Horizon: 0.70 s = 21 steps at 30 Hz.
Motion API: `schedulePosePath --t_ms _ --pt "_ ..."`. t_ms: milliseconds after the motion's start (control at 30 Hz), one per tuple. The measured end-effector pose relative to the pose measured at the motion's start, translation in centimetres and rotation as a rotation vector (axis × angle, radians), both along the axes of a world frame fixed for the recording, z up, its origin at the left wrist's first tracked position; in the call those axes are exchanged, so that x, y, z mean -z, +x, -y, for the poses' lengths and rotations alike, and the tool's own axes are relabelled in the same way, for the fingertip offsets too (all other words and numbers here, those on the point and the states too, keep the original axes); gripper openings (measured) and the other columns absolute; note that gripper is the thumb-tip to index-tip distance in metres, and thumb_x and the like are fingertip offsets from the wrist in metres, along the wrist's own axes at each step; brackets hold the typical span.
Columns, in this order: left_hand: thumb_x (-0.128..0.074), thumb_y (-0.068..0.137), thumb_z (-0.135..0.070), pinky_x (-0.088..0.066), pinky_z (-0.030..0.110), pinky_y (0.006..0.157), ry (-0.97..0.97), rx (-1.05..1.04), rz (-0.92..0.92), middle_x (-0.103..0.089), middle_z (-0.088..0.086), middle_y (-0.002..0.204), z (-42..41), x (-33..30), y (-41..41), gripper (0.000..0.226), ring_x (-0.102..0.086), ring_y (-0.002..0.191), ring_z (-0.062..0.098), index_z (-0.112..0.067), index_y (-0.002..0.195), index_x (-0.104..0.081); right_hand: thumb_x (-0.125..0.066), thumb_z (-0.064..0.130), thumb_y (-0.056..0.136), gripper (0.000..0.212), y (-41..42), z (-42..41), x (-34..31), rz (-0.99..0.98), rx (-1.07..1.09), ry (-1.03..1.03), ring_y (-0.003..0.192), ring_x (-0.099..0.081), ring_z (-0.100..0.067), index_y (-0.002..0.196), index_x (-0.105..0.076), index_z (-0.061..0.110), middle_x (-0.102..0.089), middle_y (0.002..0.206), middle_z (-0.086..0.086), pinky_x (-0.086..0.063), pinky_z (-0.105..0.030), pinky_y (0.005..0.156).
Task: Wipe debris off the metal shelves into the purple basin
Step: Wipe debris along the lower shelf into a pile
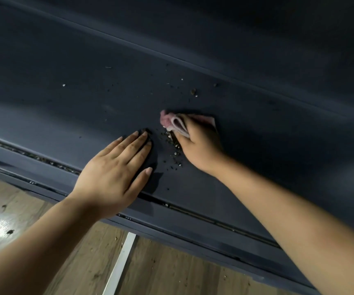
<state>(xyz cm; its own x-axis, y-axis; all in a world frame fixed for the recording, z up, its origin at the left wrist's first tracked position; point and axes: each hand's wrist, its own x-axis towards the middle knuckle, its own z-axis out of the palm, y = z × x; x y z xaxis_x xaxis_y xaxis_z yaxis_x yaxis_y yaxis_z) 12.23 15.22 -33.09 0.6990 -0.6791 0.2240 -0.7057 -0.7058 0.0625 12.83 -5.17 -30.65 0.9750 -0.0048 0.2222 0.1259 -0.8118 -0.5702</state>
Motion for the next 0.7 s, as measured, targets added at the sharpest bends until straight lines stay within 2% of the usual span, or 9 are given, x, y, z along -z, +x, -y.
schedulePosePath --t_ms 100,233,333,367,433,567,700 --pt "-0.016 0.102 -0.045 -0.011 0.03 0.115 -0.001 -0.003 0.007 -0.045 0.017 0.143 0.0 -0.1 0.0 0.066 -0.038 0.135 0.031 0.001 0.137 -0.047 -0.05 0.019 0.095 0.031 -0.8 0.4 -0.3 0.012 -0.06 0.043 0.108 -0.06 -0.021 0.123 -0.059 0.011 -0.066 0.117 -0.005 -0.046 -0.036 0.093" --pt "-0.015 0.102 -0.045 -0.014 0.032 0.114 -0.014 -0.002 0.006 -0.046 0.018 0.142 0.1 -0.2 -0.1 0.067 -0.04 0.134 0.033 0.002 0.135 -0.049 -0.049 0.018 0.088 0.034 -1.7 3.4 -0.3 0.142 -0.035 -0.069 0.097 -0.066 -0.028 0.119 -0.06 0.008 -0.069 0.109 -0.01 -0.051 -0.045 0.085" --pt "-0.016 0.101 -0.044 -0.018 0.035 0.113 -0.016 -0.002 0.009 -0.048 0.019 0.141 0.1 -0.1 -0.1 0.066 -0.043 0.133 0.034 0.003 0.134 -0.051 -0.052 0.01 0.09 0.032 -2.7 7.8 -0.7 0.215 0.213 -0.167 0.09 -0.063 -0.03 0.121 -0.058 0.007 -0.068 0.108 -0.019 -0.05 -0.04 0.078" --pt "-0.017 0.101 -0.043 -0.019 0.036 0.112 -0.014 -0.001 0.011 -0.048 0.019 0.141 0.2 0.0 -0.1 0.066 -0.043 0.132 0.034 0.003 0.133 -0.051 -0.052 0.008 0.091 0.033 -3.0 9.6 -0.8 0.194 0.341 -0.22 0.092 -0.061 -0.037 0.123 -0.056 0.007 -0.065 0.11 -0.022 -0.047 -0.042 0.076" --pt "-0.018 0.101 -0.043 -0.021 0.038 0.111 -0.01 0.002 0.013 -0.048 0.019 0.141 0.1 0.1 0.0 0.065 -0.043 0.132 0.034 0.003 0.133 -0.051 -0.049 0.01 0.093 0.033 -3.4 13.2 -0.9 0.089 0.558 -0.304 0.1 -0.057 -0.046 0.125 -0.051 0.004 -0.058 0.116 -0.027 -0.043 -0.048 0.082" --pt "-0.017 0.102 -0.044 -0.017 0.035 0.113 0.002 0.001 0.005 -0.047 0.018 0.142 0.0 0.0 0.0 0.066 -0.041 0.134 0.032 0.002 0.134 -0.05 -0.039 0.025 0.1 0.034 -3.8 17.1 -0.4 -0.147 0.866 -0.145 0.111 -0.05 -0.043 0.12 -0.046 -0.002 -0.054 0.12 -0.03 -0.037 -0.042 0.089" --pt "-0.016 0.102 -0.045 -0.015 0.033 0.114 0.009 -0.007 0.007 -0.047 0.016 0.142 0.0 -0.1 -0.1 0.067 -0.04 0.134 0.028 0.002 0.135 -0.051 -0.036 0.029 0.101 0.038 -2.1 18.2 -0.6 -0.177 0.913 -0.057 0.118 -0.047 -0.039 0.126 -0.045 0.003 -0.052 0.126 -0.024 -0.035 -0.038 0.094"
